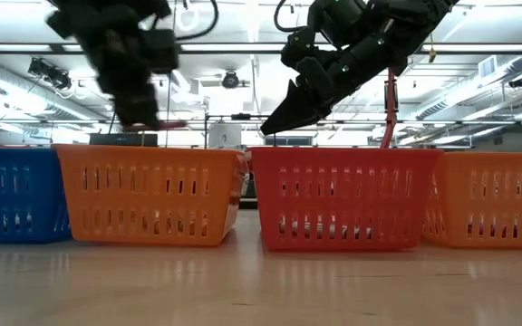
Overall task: Sort crayons
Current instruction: Put the red crayon into the right orange bin
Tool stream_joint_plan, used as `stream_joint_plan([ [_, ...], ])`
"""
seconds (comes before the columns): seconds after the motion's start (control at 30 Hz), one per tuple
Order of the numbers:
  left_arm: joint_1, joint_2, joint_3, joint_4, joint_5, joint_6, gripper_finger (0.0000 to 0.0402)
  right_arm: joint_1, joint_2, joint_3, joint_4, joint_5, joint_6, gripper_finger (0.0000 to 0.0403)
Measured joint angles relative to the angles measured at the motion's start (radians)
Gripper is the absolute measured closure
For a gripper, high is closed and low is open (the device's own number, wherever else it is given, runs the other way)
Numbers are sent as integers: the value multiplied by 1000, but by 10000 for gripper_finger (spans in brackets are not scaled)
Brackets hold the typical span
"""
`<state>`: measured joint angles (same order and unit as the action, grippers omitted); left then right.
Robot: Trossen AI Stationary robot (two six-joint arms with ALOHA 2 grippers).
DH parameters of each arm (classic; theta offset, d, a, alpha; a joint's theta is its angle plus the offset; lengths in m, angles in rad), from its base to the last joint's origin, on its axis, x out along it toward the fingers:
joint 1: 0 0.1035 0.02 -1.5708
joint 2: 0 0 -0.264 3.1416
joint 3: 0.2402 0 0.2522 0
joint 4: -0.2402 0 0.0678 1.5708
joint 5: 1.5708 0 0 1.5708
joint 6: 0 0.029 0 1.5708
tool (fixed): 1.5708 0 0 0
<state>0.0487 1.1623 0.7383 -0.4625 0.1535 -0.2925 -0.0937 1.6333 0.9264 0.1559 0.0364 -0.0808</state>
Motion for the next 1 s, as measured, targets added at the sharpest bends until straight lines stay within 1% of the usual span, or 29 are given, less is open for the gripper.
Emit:
stream_joint_plan([
  [0.13,-118,-4,0,-87,1,-29,374,0,0,0,2,0,8,297],
  [0.27,-229,-4,0,-93,-5,-54,374,0,0,0,13,0,24,297],
  [0.33,-273,-3,0,-91,-40,-53,374,0,0,0,24,0,25,297],
  [0.4,-304,-3,0,-90,-81,-55,374,0,0,0,36,0,26,297],
  [0.57,-336,-3,0,-53,-117,-54,374,0,0,0,35,-1,33,297],
  [0.67,-326,-3,0,-1,-134,-46,374,0,0,0,27,-1,32,297],
  [0.77,-313,17,1,116,-149,5,374,0,-29,0,-74,16,19,297],
  [0.9,-290,78,2,315,-191,135,374,0,-118,0,-259,118,45,297],
  [1.0,-262,143,2,457,-206,269,374,0,-177,0,-355,181,87,297],
])
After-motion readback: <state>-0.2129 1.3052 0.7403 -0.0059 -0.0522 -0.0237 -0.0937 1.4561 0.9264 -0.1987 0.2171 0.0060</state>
